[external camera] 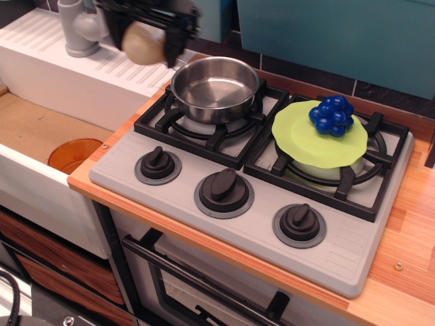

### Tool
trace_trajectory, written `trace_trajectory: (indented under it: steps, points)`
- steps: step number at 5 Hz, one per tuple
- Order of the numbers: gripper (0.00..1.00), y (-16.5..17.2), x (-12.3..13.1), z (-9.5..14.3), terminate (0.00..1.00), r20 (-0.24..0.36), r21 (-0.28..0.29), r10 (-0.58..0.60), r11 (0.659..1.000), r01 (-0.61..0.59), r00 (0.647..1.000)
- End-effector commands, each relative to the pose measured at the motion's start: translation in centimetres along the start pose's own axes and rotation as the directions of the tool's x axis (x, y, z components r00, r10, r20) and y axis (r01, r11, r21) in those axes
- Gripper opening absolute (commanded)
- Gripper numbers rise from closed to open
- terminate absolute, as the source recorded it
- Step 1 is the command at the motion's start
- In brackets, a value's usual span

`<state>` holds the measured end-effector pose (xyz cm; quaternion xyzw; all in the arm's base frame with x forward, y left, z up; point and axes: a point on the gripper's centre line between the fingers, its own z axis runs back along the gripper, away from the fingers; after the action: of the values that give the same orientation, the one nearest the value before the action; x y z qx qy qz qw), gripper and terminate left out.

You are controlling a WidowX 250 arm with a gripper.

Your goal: Put blueberry on plate and potato in pot or pan on stove

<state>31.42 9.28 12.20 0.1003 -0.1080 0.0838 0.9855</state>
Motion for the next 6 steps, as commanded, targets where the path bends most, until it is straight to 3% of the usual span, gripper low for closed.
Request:
trace_trajectory:
  steps: [1,2,3,6]
  points:
    - [0.00,-2.7,3.2,-0.9,0.00,0.091,-0.022,0.052,0.998,-0.050,0.994]
    - [0.00,-3.9,3.5,-1.5,0.00,0.103,-0.038,0.065,0.997,-0.061,0.993]
    - [1.00,-4.3,3.4,-1.5,0.00,0.112,-0.033,0.057,0.998,-0.054,0.992]
    - [1.00,-3.0,2.4,1.1,0.00,0.074,-0.019,0.012,1.000,-0.011,0.997]
